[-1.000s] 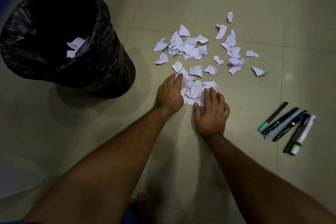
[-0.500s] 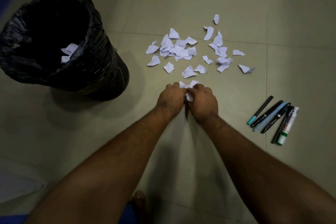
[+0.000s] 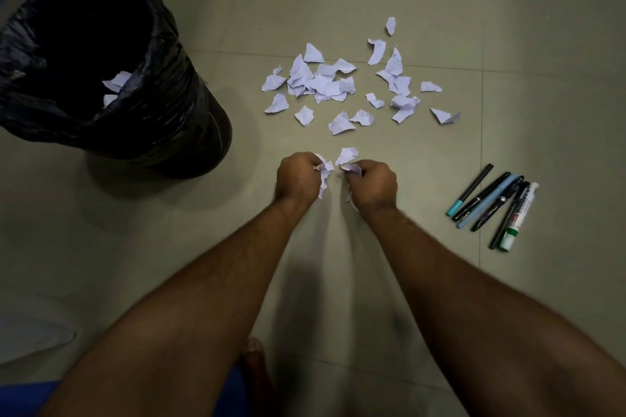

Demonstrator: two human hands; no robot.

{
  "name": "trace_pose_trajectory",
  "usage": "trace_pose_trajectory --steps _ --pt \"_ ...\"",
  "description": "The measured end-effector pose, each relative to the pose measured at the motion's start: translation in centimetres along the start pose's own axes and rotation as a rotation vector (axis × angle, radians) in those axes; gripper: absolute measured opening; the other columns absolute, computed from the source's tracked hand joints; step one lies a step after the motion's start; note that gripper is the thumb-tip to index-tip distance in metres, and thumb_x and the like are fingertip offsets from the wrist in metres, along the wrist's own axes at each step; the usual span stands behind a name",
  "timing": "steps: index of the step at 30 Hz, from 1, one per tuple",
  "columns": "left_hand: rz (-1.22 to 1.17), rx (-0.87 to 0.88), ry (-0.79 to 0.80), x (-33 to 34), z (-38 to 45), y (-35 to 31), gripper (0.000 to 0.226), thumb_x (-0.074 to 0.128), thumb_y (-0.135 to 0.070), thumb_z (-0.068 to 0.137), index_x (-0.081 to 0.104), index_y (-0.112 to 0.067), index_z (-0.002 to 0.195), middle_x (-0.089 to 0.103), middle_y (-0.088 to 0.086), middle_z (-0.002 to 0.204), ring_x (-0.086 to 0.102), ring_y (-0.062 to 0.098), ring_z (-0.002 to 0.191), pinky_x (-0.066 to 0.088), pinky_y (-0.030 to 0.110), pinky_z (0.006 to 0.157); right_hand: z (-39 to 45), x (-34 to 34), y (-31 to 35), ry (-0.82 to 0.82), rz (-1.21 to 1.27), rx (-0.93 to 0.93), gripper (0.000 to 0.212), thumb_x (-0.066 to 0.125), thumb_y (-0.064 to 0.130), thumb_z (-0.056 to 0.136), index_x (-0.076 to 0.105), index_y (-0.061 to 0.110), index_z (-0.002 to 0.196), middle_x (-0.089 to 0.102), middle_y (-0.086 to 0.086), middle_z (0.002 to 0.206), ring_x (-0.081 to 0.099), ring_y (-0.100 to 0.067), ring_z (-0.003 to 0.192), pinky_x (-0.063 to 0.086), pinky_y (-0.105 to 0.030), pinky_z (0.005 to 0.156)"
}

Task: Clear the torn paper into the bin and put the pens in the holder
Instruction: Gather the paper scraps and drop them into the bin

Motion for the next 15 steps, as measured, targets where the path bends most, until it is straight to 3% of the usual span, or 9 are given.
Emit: trace_pose_trajectory --steps 3,5,7,10,12,15 --pt "-0.019 -0.003 -0.066 -1.6 -0.3 -0.7 0.013 0.066 -0.007 0.086 0.076 -0.004 0.094 0.069 0.006 0.082 0.063 0.015 0.065 0.039 0.009 0.046 -0.4 -0.1 0.7 -0.008 0.182 0.101 0.030 0.070 0.032 0.086 0.067 0.008 0.068 0.065 -0.012 0.068 0.058 -0.029 0.069 0.042 -0.030 0.063" --pt "-0.031 -0.024 -0.117 -2.7 -0.3 -1.2 0.015 0.068 -0.013 0.084 0.077 -0.009 0.096 0.075 0.006 0.095 0.068 0.021 0.085 0.041 0.015 0.063 -0.6 -0.2 1.6 -0.006 0.293 0.151 0.024 0.075 0.032 0.082 0.068 0.013 0.068 0.063 -0.003 0.066 0.057 -0.022 0.067 0.046 -0.027 0.065" --pt "-0.079 -0.049 -0.144 -4.2 -0.6 -1.7 0.016 0.069 -0.013 0.082 0.078 -0.011 0.095 0.076 0.005 0.099 0.069 0.021 0.092 0.048 0.020 0.074 -1.0 -0.7 3.2 0.003 0.381 0.166 0.026 0.079 0.034 0.075 0.069 0.009 0.070 0.067 -0.003 0.068 0.060 -0.021 0.068 0.057 -0.036 0.072" --pt "-0.149 -0.030 -0.159 -7.0 -1.0 -3.8 0.012 0.072 -0.011 0.079 0.078 -0.011 0.090 0.076 0.006 0.092 0.070 0.023 0.087 0.058 0.033 0.081 -1.1 -1.5 6.3 0.015 0.459 0.131 0.031 0.077 0.031 0.068 0.066 0.002 0.070 0.066 -0.008 0.064 0.060 -0.022 0.062 0.059 -0.055 0.071" --pt "-0.185 0.004 -0.178 -9.9 -1.2 -5.4 0.012 0.071 -0.009 0.077 0.078 -0.011 0.086 0.076 0.007 0.086 0.072 0.025 0.082 0.060 0.037 0.077 -1.9 -2.4 9.9 0.042 0.507 0.092 0.018 0.075 0.016 0.076 0.065 0.009 0.064 0.065 -0.005 0.062 0.060 -0.020 0.057 0.059 -0.055 0.073" --pt "-0.168 0.049 -0.211 -15.5 -1.6 -8.1 0.011 0.067 -0.007 0.077 0.076 -0.012 0.081 0.076 0.010 0.082 0.072 0.025 0.077 0.061 0.035 0.073 -2.9 -3.2 15.4 0.054 0.549 0.034 0.019 0.072 0.010 0.078 0.064 0.016 0.063 0.064 -0.003 0.062 0.059 -0.018 0.051 0.060 -0.052 0.071"
Point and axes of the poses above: each hand's wrist, its own z-axis towards the middle knuckle, its own x-axis out of the palm, y = z × x, the point moved 6 cm from there along z, towards the middle knuckle
